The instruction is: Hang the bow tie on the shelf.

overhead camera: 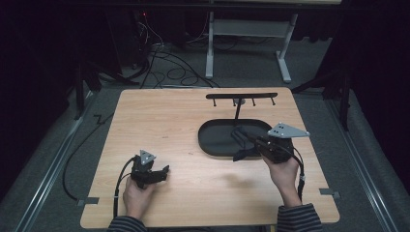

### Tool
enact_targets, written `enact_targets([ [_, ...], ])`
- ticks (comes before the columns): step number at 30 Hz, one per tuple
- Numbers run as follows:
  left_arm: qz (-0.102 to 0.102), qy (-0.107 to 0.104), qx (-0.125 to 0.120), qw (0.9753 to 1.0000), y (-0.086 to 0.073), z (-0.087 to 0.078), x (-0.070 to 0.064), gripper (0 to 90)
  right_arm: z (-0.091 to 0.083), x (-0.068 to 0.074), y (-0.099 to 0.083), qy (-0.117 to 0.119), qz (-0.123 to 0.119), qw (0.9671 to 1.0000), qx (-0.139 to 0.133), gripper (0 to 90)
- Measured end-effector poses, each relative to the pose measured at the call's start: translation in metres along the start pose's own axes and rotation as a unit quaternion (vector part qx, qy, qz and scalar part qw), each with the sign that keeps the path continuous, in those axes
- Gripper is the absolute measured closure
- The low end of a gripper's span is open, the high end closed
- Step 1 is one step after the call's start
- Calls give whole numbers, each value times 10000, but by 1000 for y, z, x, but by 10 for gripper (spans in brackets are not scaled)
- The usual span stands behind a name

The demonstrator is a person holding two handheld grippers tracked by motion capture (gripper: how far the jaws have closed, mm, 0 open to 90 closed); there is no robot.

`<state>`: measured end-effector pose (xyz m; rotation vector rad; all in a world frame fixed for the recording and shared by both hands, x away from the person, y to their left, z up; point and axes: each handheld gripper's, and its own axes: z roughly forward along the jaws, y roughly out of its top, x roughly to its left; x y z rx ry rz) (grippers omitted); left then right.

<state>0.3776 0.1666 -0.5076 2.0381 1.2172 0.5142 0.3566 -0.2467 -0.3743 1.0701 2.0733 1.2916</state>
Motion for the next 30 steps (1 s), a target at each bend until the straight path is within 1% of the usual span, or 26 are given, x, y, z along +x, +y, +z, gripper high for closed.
enact_targets([
  [6, -1, -1, 0, 10000, 0, 0, 0, 220, 2, -4, 7, -40, 64, 10000, -18, 900],
  [10, -1, -2, 0, 10000, 0, 0, 0, 220, 3, -6, 13, -71, 26, 10000, -47, 900],
  [14, 0, -2, 0, 10000, 0, 0, 0, 220, 7, -8, 20, -96, -3, 9999, -70, 900],
  [17, 0, -1, 1, 10000, 0, 0, 0, 220, 9, -9, 24, -107, 50, 9999, -74, 900],
  [18, -1, -1, 0, 10000, 0, 0, 0, 220, 10, -10, 25, -115, 25, 9999, -104, 900],
  [24, -3, -1, 1, 10000, 0, 0, 0, 220, 15, -13, 31, -158, 61, 9998, -101, 900],
  [30, -2, -3, 1, 10000, 0, 0, 0, 220, 23, -16, 36, -149, 92, 9998, -112, 900],
])
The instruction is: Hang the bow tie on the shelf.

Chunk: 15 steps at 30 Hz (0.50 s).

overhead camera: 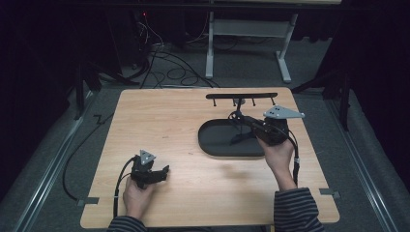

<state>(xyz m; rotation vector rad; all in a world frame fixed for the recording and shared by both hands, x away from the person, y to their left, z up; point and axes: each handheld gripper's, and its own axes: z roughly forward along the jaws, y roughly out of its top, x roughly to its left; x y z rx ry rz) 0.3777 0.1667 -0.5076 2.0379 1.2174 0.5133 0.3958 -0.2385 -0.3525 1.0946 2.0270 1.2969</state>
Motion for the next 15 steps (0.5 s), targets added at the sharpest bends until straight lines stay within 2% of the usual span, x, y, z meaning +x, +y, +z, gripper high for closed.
enact_targets([
  [15, -1, -1, 0, 10000, 0, 0, 0, 220, 14, -4, 14, -150, 19, 9999, 25, 900],
])
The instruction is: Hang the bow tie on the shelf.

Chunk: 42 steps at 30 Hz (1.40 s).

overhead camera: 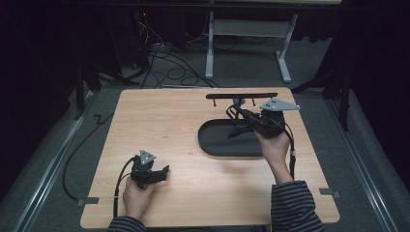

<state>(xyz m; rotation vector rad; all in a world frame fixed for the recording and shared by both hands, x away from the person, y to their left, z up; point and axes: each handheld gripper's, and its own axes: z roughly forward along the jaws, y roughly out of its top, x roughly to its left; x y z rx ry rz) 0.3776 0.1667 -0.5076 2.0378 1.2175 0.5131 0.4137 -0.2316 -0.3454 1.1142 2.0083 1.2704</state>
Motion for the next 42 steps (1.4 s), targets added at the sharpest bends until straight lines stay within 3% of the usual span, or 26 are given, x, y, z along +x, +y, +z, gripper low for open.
enact_targets([
  [10, 1, 0, 1, 10000, 0, 0, 0, 220, 11, -4, 8, -109, 40, 9999, 4, 900],
  [17, 2, -1, 9, 10000, 0, 0, 0, 220, 19, -9, 7, -164, 129, 9998, 56, 900],
  [26, 0, 0, -1, 10000, 0, 0, 0, 220, 26, -15, 4, -398, 190, 9990, 107, 900],
  [42, 0, -1, 0, 10000, 0, 0, 0, 220, 36, -17, 1, -607, 224, 9974, 323, 890],
])
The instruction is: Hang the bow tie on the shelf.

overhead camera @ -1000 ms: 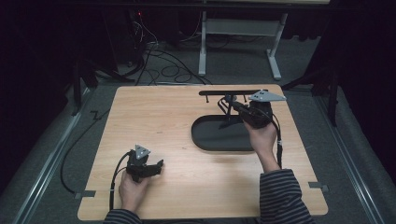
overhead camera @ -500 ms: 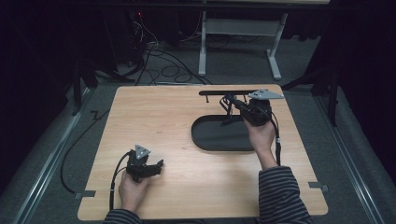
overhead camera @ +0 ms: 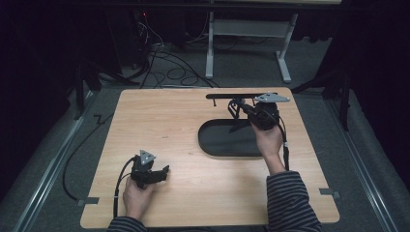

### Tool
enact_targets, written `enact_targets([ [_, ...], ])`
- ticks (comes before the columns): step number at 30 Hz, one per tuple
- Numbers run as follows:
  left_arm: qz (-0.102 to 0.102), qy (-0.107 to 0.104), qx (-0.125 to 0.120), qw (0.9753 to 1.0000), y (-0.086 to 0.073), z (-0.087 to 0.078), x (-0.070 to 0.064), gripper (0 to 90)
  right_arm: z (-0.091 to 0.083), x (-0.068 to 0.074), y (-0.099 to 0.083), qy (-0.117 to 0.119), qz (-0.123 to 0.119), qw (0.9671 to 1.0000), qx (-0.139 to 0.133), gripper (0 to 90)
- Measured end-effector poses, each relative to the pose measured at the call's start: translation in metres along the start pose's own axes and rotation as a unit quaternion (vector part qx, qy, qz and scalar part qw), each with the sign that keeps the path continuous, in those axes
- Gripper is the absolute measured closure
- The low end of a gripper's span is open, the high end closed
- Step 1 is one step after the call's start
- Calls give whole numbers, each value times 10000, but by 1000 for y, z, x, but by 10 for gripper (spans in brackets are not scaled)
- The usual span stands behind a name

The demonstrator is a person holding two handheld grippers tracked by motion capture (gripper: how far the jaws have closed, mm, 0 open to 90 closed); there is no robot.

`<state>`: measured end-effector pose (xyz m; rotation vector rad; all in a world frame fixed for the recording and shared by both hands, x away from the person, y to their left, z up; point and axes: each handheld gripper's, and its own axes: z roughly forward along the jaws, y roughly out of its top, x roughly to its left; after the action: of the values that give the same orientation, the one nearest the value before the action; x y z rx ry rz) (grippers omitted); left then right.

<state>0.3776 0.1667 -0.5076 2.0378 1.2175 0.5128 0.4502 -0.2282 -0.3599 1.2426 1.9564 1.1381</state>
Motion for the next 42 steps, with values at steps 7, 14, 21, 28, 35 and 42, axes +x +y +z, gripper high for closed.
enact_targets([
  [7, 1, 1, -1, 10000, 0, 0, 0, 221, 0, 0, 0, -2, -11, 10000, 12, 880],
  [14, 2, 0, 0, 10000, 0, 0, 0, 220, -4, 2, 0, 72, -31, 10000, -31, 840],
  [21, 0, 1, 0, 10000, 0, 0, 0, 220, -14, 1, 1, 153, -89, 9998, -104, 789],
  [28, 0, 0, -2, 10000, 0, 0, 0, 220, -24, -1, 1, 229, -50, 9996, -139, 747],
  [35, 1, 0, 0, 10000, 0, 0, 0, 220, -31, -3, 0, 344, 68, 9993, -150, 709],
  [42, -1, 2, -1, 10000, 0, 0, 0, 220, -38, -5, -4, 390, 86, 9990, -207, 695],
])
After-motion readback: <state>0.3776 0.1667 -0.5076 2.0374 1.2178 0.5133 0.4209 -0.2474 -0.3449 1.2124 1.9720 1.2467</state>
